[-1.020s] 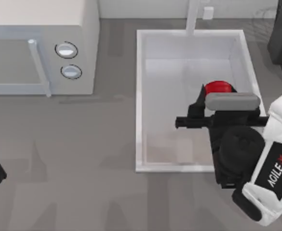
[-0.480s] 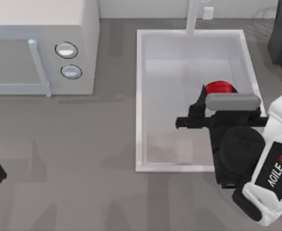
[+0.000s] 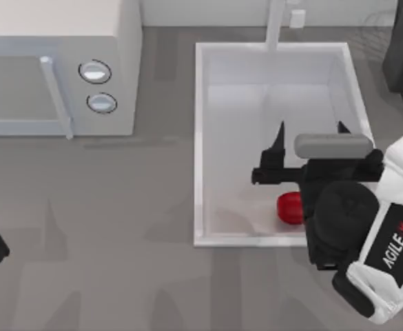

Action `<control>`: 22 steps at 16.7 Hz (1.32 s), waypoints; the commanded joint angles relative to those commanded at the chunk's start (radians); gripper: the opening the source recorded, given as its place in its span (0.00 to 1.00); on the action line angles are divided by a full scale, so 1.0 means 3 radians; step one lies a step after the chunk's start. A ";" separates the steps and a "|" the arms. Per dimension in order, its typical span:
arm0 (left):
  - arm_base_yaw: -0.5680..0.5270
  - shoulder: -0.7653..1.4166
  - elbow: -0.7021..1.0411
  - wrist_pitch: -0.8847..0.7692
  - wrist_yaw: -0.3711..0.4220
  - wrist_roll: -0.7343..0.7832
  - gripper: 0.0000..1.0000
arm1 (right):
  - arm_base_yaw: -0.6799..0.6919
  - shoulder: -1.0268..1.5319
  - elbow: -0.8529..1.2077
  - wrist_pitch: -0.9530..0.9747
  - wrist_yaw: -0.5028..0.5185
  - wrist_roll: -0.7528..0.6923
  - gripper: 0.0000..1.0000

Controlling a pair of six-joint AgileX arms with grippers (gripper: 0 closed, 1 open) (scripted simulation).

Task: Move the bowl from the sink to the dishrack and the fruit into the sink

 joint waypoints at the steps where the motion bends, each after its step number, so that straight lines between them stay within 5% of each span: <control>1: 0.0000 0.0000 0.0000 0.0000 0.0000 0.0000 1.00 | 0.0000 0.0000 0.0000 0.0000 0.0000 0.0000 1.00; 12: 0.0000 0.0000 0.0000 0.0000 0.0000 0.0000 1.00 | -0.0134 -0.0346 -0.0053 -0.0267 -0.0069 0.0078 1.00; 22: 0.0000 0.0000 0.0000 0.0000 0.0000 0.0000 1.00 | -0.1113 -0.3339 -0.0815 -0.2454 -0.0719 0.0242 1.00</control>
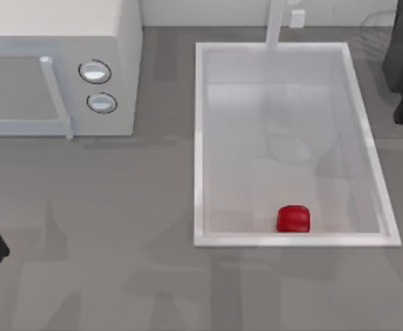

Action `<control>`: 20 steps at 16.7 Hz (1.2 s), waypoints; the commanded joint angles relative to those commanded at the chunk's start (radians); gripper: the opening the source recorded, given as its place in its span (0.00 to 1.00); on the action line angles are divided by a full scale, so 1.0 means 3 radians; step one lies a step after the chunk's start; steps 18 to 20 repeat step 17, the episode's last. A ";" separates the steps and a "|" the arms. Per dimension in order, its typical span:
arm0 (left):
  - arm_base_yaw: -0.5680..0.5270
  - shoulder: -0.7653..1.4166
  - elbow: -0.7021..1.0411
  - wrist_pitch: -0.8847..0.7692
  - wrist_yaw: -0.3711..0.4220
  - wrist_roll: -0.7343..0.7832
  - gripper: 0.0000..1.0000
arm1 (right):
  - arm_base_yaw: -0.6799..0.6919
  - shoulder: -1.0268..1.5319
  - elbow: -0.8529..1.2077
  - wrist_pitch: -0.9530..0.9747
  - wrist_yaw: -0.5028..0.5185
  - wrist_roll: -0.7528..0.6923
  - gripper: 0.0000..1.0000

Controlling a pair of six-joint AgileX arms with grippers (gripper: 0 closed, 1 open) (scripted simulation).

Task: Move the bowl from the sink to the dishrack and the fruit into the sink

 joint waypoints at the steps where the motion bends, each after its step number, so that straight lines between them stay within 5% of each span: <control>1: 0.0000 0.0000 0.0000 0.0000 0.0000 0.0000 1.00 | -0.0111 -0.0385 -0.0113 -0.0279 -0.0107 -0.0009 1.00; 11: 0.0000 0.0000 0.0000 0.0000 0.0000 0.0000 1.00 | -0.0937 -0.3603 -0.1071 -0.2569 -0.1294 -0.0237 1.00; 20: 0.0000 0.0000 0.0000 0.0000 0.0000 0.0000 1.00 | -0.1051 -0.4099 -0.1214 -0.2922 -0.1564 -0.0296 1.00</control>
